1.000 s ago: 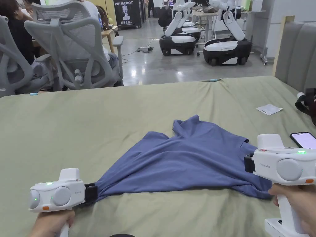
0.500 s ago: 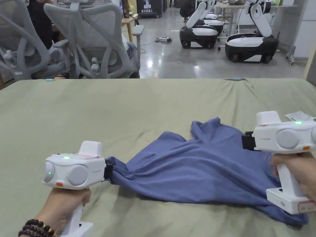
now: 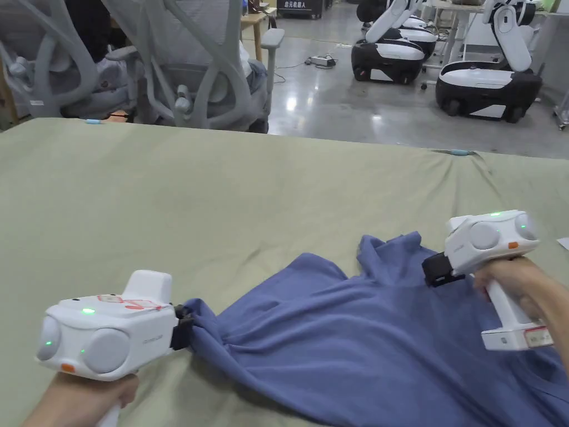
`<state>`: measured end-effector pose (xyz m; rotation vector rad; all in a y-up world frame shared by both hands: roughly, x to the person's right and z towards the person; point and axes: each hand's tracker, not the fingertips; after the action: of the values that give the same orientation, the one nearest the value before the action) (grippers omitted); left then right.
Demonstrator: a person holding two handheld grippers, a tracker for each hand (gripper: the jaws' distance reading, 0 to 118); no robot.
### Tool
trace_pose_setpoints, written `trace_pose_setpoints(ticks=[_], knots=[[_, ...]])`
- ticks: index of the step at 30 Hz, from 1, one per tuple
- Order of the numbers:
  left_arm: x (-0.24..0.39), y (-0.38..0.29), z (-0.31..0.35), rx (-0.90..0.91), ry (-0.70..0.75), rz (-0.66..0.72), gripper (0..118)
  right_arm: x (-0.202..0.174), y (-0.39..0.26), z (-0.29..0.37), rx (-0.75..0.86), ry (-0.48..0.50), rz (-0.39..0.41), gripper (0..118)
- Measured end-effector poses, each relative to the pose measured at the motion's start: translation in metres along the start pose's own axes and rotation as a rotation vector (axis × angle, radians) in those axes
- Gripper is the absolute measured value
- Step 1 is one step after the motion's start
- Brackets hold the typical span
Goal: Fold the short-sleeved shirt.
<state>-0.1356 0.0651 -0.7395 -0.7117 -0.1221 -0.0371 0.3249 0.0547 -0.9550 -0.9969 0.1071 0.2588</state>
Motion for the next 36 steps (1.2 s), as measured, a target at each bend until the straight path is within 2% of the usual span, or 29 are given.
trace_pose_setpoints(ticks=[1,3,4,5,7,8,10,13,14,17,23,26,31,34,36], knots=[[0.000,-0.001,-0.002,-0.005,0.006,-0.007,2,0.001,-0.002,-0.007,-0.031,-0.001,-0.013,80],[0.000,-0.003,-0.003,-0.010,0.010,-0.002,2,0.001,-0.005,-0.008,-0.012,0.071,-0.059,68],[0.003,-0.004,0.000,-0.009,0.010,0.003,2,0.000,-0.004,-0.004,-0.007,0.052,-0.049,63],[0.003,-0.004,0.000,-0.008,0.009,0.006,2,-0.001,-0.004,-0.002,-0.006,0.054,-0.041,48],[0.007,-0.003,0.000,-0.005,0.014,0.007,2,0.005,0.002,-0.009,-0.007,0.130,-0.015,17],[0.008,-0.002,0.001,-0.005,0.018,0.005,2,0.005,0.005,-0.008,-0.008,0.125,-0.002,2],[0.010,0.000,0.003,-0.003,0.021,0.005,2,-0.009,-0.002,0.006,0.020,0.059,0.051,2],[0.012,0.008,0.008,0.005,0.028,0.006,2,-0.013,-0.001,0.024,0.049,0.040,0.048,2],[0.012,0.012,0.011,0.012,0.028,0.008,2,-0.001,0.010,0.015,0.052,0.055,0.034,2],[0.010,0.041,0.021,0.057,0.035,0.014,2,0.013,0.027,0.049,0.153,0.058,0.022,2],[0.004,0.141,0.051,0.208,-0.001,0.029,2,0.033,0.058,0.168,0.373,-0.100,0.041,2],[0.006,0.201,0.063,0.307,0.016,-0.013,2,0.051,0.081,0.228,0.468,-0.162,0.019,2],[0.010,0.299,0.077,0.384,0.012,-0.008,2,0.077,0.115,0.304,0.609,-0.255,-0.055,2],[0.014,0.353,0.093,0.453,0.052,-0.017,2,0.089,0.137,0.340,0.660,-0.315,-0.055,2],[0.016,0.383,0.109,0.499,0.087,-0.033,2,0.096,0.146,0.364,0.719,-0.335,-0.086,2]])
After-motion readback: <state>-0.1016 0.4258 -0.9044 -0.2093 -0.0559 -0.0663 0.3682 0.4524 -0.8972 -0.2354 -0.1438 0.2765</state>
